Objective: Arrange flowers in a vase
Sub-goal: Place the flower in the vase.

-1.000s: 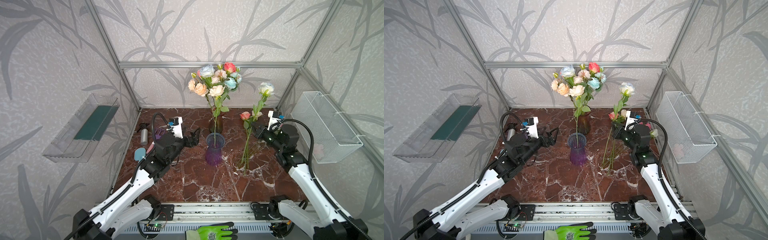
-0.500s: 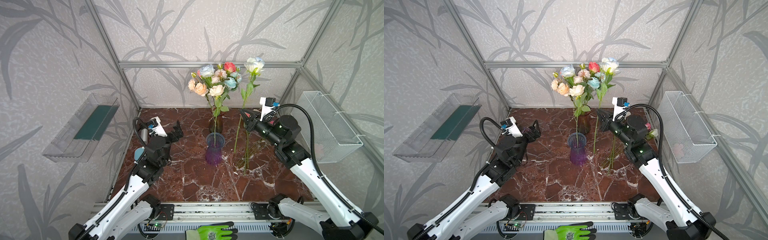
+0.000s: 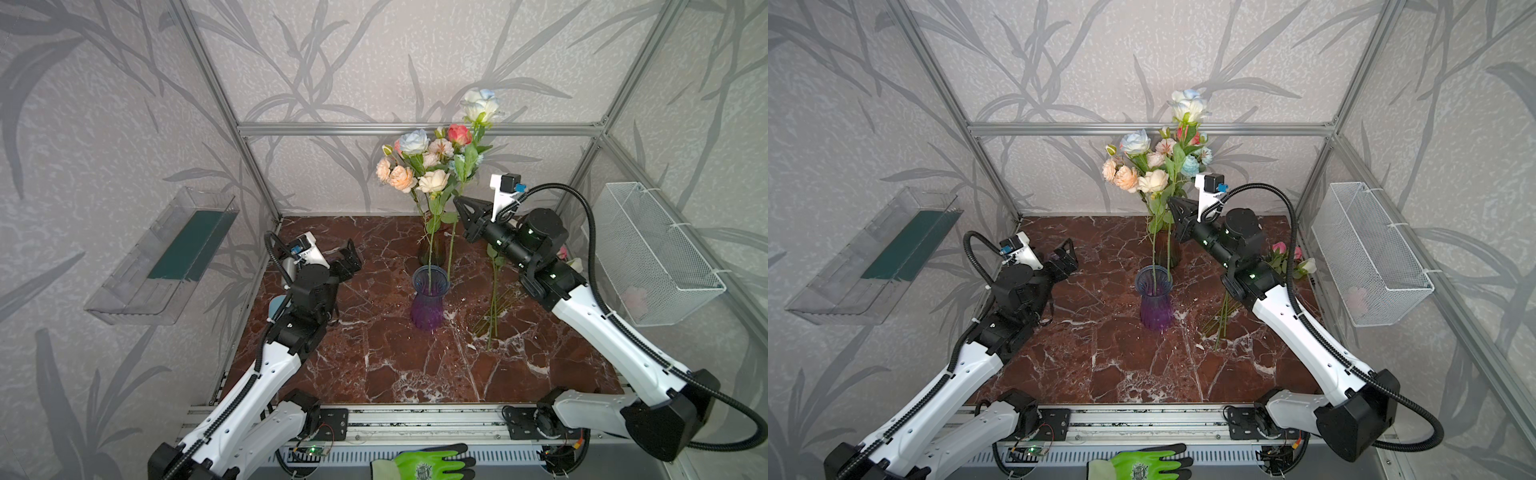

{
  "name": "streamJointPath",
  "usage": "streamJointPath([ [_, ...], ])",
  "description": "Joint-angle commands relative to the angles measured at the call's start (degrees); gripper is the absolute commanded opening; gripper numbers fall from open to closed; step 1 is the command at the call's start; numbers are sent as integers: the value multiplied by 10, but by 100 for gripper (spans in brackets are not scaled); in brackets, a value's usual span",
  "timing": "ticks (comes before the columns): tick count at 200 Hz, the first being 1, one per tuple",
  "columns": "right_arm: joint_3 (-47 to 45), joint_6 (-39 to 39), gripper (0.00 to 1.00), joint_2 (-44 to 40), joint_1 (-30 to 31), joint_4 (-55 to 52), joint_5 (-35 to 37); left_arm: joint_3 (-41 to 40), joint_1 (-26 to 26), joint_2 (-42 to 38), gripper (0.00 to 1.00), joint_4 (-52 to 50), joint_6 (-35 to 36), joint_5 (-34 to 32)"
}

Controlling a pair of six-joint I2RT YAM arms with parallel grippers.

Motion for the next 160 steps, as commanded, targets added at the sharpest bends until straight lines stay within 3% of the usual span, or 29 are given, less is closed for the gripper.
streamJointPath([
  [1, 0, -11, 0, 11, 5, 76, -9, 3, 3, 4, 97, 2, -23, 22],
  [29, -40, -29, 0, 23, 16, 146, 1, 4, 4, 9, 97, 5, -28, 41],
  [70, -109, -41, 1, 13, 31, 160, 7, 3, 5, 5, 96, 7, -30, 44],
  [118, -240, -52, 9, -46, 75, 189, 52, -2, 5, 14, 96, 24, -37, 76],
  [160, -273, -36, 20, -84, 82, 149, 53, -3, 5, 21, 96, 35, -44, 102],
])
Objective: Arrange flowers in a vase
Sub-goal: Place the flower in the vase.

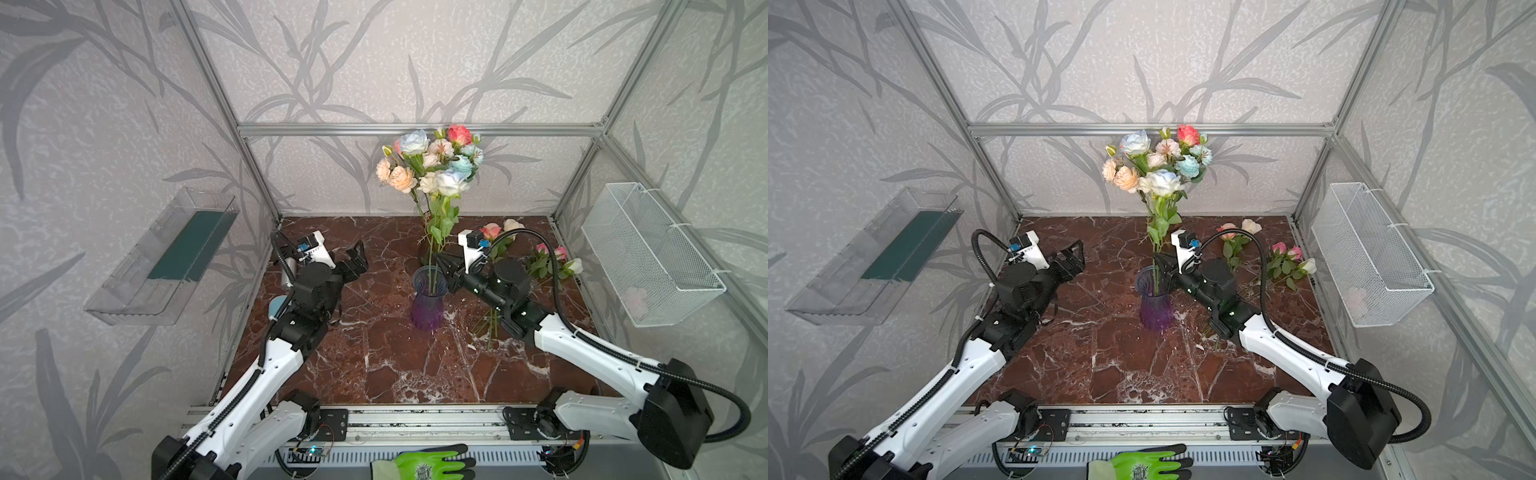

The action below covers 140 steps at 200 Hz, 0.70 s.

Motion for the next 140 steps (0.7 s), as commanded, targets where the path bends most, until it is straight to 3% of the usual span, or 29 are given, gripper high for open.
streamJointPath([
  [1, -1, 3, 21, -30, 4, 10, 15, -3, 2, 4, 96, 20, -16, 21],
  [80, 9, -3, 45, -70, 5, -120, 63, 8, 3, 34, 95, 34, -27, 100],
  [140, 7, -15, 50, -116, 5, -194, 75, 20, -1, 49, 94, 46, -38, 162],
])
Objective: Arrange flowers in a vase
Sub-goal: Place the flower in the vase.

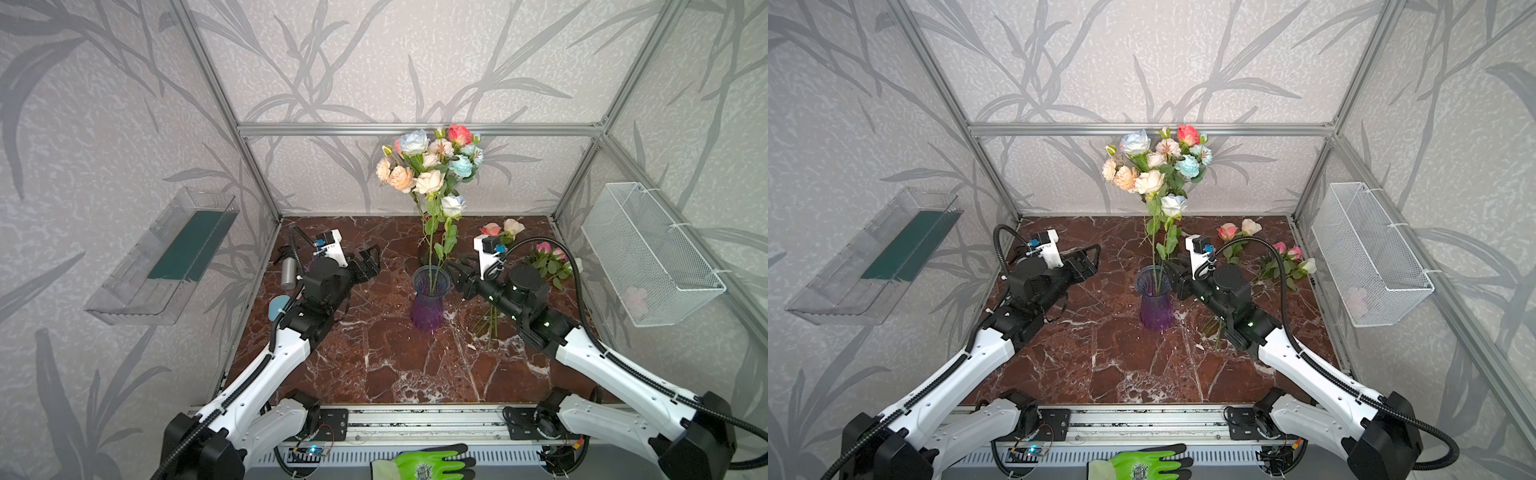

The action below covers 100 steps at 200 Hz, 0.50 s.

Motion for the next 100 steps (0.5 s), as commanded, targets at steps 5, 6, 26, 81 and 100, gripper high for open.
streamJointPath([
  [5, 9, -9, 50, -23, 3, -46, 15, 19, -2, -3, 94, 21, -12, 33],
  [6, 9, -9, 50, -24, 3, -47, 16, 19, -3, -4, 94, 22, -12, 33],
  [26, 6, -12, 51, -49, 3, -75, 22, 19, -6, -6, 93, 28, -11, 44],
  [81, -31, 7, 54, -128, -26, -154, 29, 17, -22, -7, 93, 60, 5, 91],
  [100, -47, 33, 54, -151, -64, -175, 0, 21, -33, -4, 93, 55, 13, 95],
])
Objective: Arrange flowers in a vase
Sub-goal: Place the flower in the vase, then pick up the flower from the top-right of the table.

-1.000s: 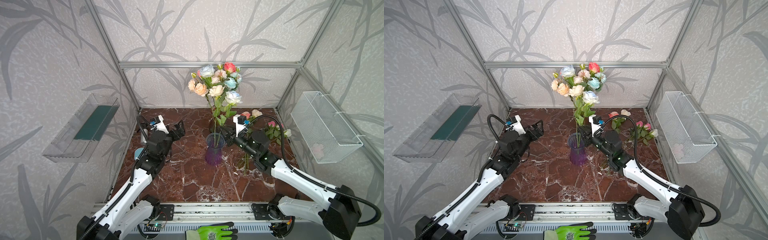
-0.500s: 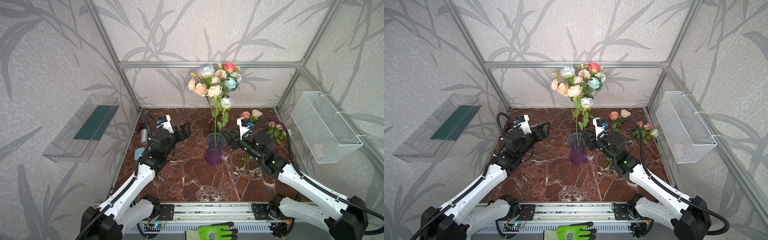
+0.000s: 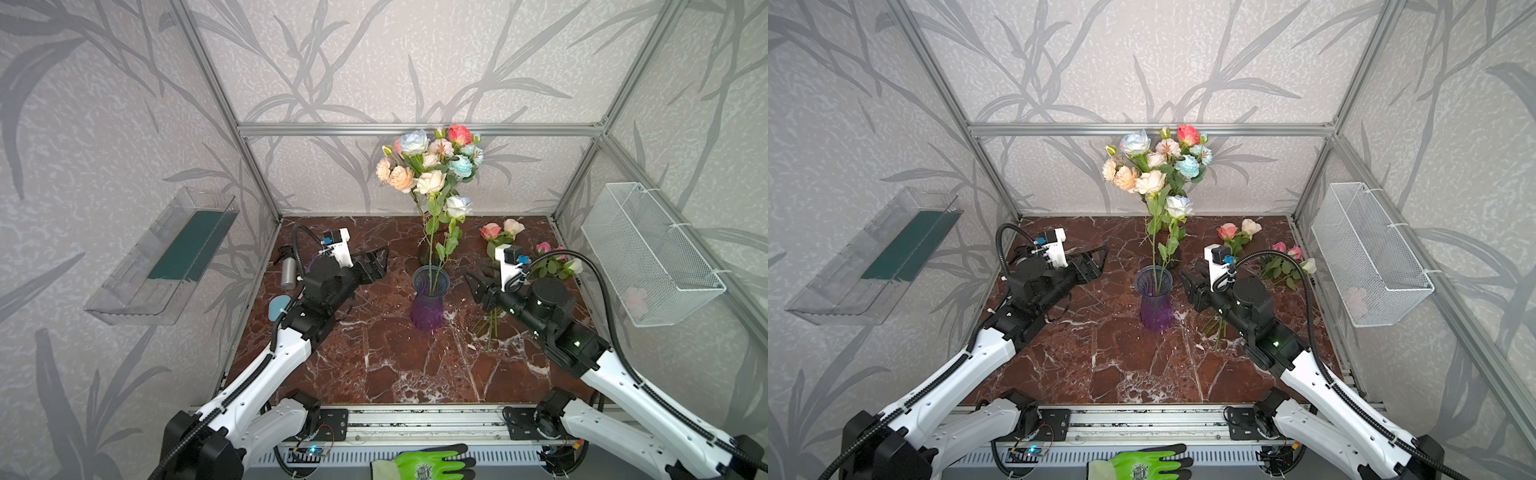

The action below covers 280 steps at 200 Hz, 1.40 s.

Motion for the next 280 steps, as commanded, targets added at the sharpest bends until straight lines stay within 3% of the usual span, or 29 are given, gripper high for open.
streamJointPath([
  [1, -20, 32, 54, -22, -38, -52, -21, 21, -12, -4, 93, 19, 13, 23],
  [76, -73, 156, 52, -7, -240, -23, -155, 38, -69, 21, 93, 4, 31, 57],
  [115, -47, 199, 51, 95, -329, -24, -152, 44, -80, 35, 93, 0, 23, 74],
  [169, 94, 123, 46, 367, -334, -68, -118, 45, -94, 66, 92, -2, -9, 71],
  [189, 170, 92, 37, 463, -334, -114, -126, 48, -95, 66, 91, -12, -11, 68],
  [208, 242, 67, 23, 540, -333, -169, -123, 47, -98, 68, 91, -12, -13, 68],
  [228, 290, 47, 17, 593, -331, -201, -85, 49, -101, 71, 91, -13, -15, 72],
  [280, 342, -1, 24, 652, -314, -270, -33, 51, -108, 78, 90, -11, -24, 80],
])
